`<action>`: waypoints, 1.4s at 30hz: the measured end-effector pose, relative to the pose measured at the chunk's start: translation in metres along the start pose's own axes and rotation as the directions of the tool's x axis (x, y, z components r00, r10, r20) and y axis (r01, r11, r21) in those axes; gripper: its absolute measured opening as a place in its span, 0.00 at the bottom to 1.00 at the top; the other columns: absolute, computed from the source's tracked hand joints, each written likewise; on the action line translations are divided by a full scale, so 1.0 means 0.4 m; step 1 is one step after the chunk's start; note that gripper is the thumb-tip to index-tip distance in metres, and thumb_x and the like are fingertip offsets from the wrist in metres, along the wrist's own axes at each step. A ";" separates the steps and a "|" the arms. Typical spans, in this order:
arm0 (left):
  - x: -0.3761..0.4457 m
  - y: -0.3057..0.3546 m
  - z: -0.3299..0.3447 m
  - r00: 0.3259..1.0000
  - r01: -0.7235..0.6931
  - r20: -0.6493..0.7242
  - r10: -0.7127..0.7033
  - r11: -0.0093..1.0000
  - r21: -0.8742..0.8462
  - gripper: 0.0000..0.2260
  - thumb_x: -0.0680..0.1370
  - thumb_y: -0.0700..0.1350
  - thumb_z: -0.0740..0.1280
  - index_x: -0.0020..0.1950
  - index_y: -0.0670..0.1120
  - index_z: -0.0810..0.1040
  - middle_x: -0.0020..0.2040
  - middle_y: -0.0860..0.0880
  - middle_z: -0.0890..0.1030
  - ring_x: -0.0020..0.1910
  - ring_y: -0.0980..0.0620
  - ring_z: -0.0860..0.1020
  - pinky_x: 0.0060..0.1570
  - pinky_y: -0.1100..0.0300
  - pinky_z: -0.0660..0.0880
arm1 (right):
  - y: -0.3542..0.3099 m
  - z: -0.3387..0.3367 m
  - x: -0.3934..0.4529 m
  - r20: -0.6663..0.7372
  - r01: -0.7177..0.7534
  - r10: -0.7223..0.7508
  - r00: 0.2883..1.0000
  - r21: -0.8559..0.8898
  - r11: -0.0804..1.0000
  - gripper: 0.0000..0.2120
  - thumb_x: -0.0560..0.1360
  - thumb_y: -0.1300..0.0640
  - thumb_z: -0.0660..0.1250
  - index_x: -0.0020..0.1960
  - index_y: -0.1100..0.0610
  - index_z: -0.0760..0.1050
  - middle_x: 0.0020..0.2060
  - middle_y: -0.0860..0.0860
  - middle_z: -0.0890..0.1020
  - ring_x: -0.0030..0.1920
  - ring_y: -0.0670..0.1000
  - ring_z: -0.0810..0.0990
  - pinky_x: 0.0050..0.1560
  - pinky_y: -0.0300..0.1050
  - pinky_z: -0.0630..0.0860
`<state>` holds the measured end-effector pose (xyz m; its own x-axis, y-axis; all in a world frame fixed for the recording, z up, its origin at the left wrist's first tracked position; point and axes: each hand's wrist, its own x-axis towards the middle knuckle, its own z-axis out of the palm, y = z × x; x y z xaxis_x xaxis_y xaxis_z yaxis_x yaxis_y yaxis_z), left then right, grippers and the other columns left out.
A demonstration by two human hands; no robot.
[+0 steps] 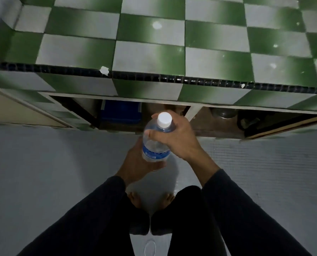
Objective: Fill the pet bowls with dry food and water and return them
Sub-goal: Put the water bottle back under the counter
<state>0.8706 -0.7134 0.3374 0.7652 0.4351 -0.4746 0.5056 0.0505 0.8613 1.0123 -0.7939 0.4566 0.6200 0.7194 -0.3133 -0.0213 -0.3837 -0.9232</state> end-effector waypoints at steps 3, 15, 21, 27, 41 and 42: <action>0.079 -0.098 0.011 0.999 -0.036 0.002 0.036 0.999 -0.004 0.44 0.63 0.66 0.82 0.75 0.59 0.69 0.68 0.61 0.78 0.67 0.59 0.77 0.68 0.48 0.76 | 0.113 0.023 0.065 -0.009 0.024 -0.024 1.000 0.006 1.000 0.19 0.67 0.53 0.81 0.55 0.53 0.80 0.46 0.46 0.84 0.48 0.44 0.83 0.46 0.33 0.80; 0.417 -0.489 0.078 0.979 -0.200 -0.031 0.201 0.980 0.019 0.38 0.68 0.44 0.84 0.74 0.50 0.70 0.66 0.51 0.81 0.66 0.50 0.80 0.66 0.43 0.77 | 0.572 0.107 0.312 -0.049 0.135 -0.134 0.990 0.000 0.991 0.19 0.66 0.55 0.81 0.53 0.58 0.79 0.45 0.51 0.85 0.47 0.49 0.85 0.49 0.44 0.83; 0.533 -0.575 0.084 0.967 -0.254 -0.031 0.254 0.967 0.007 0.36 0.68 0.43 0.84 0.72 0.56 0.71 0.65 0.53 0.82 0.65 0.52 0.80 0.66 0.45 0.77 | 0.688 0.130 0.402 -0.067 0.188 -0.188 0.980 -0.003 0.982 0.23 0.62 0.48 0.80 0.53 0.55 0.79 0.45 0.49 0.85 0.47 0.48 0.85 0.50 0.47 0.83; 0.627 -0.590 0.066 0.957 -0.290 -0.002 0.290 0.957 0.000 0.37 0.68 0.43 0.83 0.73 0.52 0.70 0.66 0.51 0.81 0.66 0.50 0.79 0.68 0.41 0.75 | 0.707 0.128 0.483 -0.057 0.220 -0.221 0.974 -0.021 0.975 0.19 0.67 0.53 0.80 0.52 0.57 0.79 0.45 0.49 0.85 0.46 0.47 0.85 0.47 0.42 0.82; 0.887 -0.585 0.043 0.948 -0.313 -0.044 0.314 0.949 0.038 0.38 0.67 0.47 0.83 0.71 0.63 0.69 0.66 0.63 0.78 0.66 0.64 0.76 0.71 0.51 0.73 | 0.726 0.105 0.712 -0.068 0.261 -0.264 0.962 -0.050 0.964 0.18 0.67 0.51 0.79 0.51 0.58 0.79 0.45 0.51 0.86 0.46 0.51 0.86 0.51 0.59 0.83; 0.904 -0.584 0.044 0.948 -0.314 -0.046 0.315 0.949 0.032 0.39 0.67 0.47 0.83 0.71 0.64 0.68 0.67 0.63 0.78 0.67 0.64 0.76 0.72 0.50 0.73 | 0.729 0.104 0.726 -0.073 0.263 -0.267 0.961 -0.058 0.963 0.19 0.66 0.48 0.79 0.50 0.58 0.80 0.45 0.51 0.86 0.46 0.50 0.86 0.51 0.60 0.83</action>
<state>1.0363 -0.5839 -0.0385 0.8663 0.4695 -0.1703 0.2522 -0.1169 0.9606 1.1537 -0.6727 0.0871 0.6590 0.7512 -0.0385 0.1878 -0.2139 -0.9586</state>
